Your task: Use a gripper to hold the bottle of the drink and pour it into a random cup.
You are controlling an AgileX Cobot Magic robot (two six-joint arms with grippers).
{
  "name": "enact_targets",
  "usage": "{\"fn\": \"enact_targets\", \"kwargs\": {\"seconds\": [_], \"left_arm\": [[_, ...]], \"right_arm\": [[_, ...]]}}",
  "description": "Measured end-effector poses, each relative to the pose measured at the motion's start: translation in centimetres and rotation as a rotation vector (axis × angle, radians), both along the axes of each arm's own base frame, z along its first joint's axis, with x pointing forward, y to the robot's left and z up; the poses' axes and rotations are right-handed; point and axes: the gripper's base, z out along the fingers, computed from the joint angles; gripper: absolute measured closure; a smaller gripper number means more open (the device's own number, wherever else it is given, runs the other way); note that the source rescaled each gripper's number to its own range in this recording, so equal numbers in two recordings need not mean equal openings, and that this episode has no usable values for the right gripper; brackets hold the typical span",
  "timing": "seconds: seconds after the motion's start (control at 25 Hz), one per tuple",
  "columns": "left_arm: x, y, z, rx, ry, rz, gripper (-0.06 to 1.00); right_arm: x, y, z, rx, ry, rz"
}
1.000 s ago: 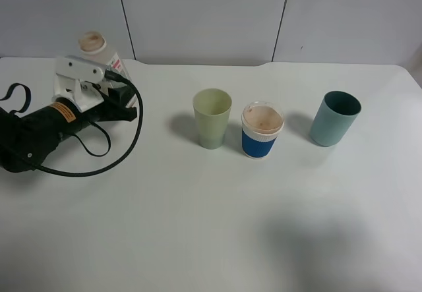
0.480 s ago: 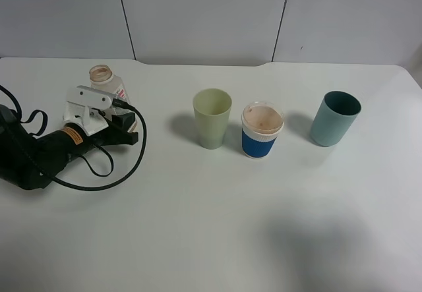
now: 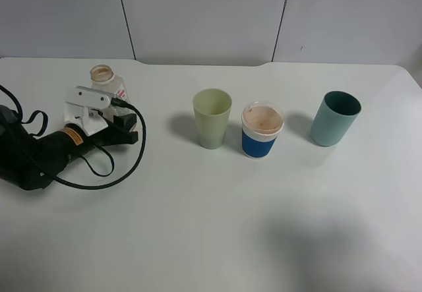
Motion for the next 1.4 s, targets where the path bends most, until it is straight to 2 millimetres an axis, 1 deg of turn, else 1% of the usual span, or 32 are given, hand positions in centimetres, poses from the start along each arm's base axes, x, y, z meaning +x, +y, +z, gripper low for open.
{"fn": "enact_targets", "kwargs": {"seconds": [0.04, 0.08, 0.12, 0.2, 0.32, 0.56, 0.68, 0.8, 1.0, 1.16, 1.4], "left_arm": [[-0.1, 0.1, -0.3, -0.018, 0.033, 0.018, 0.51], [-0.1, 0.1, -0.3, -0.039, 0.036, 0.033, 0.39], [0.0, 0.2, -0.3, -0.062, 0.042, 0.048, 0.32], [0.0, 0.2, -0.3, -0.085, 0.045, 0.057, 0.25], [0.0, 0.2, -0.3, -0.094, 0.045, 0.06, 0.23], [0.1, 0.2, 0.3, -0.113, 0.048, 0.068, 0.22], [0.3, 0.1, 1.2, -0.139, 0.026, 0.073, 0.22], [0.4, 0.1, 1.7, -0.165, 0.018, 0.08, 0.22], [0.5, 0.1, 2.5, -0.184, -0.002, 0.083, 0.17], [0.7, 0.1, 3.8, -0.202, -0.042, 0.081, 0.13], [0.9, 0.0, 5.4, -0.232, -0.084, 0.08, 0.13]], "right_arm": [[0.0, 0.0, 0.0, 0.0, 0.0, 0.0], [0.0, 0.0, 0.0, 0.0, 0.0, 0.0], [0.0, 0.0, 0.0, 0.0, 0.0, 0.0], [0.0, 0.0, 0.0, 0.0, 0.0, 0.0], [0.0, 0.0, 0.0, 0.0, 0.0, 0.0], [0.0, 0.0, 0.0, 0.0, 0.0, 0.0], [0.0, 0.0, 0.0, 0.0, 0.0, 0.0], [0.0, 0.0, 0.0, 0.0, 0.0, 0.0], [0.0, 0.0, 0.0, 0.0, 0.0, 0.0], [0.0, 0.0, 0.0, 0.0, 0.0, 0.0], [0.0, 0.0, 0.0, 0.0, 0.0, 0.0]]}}
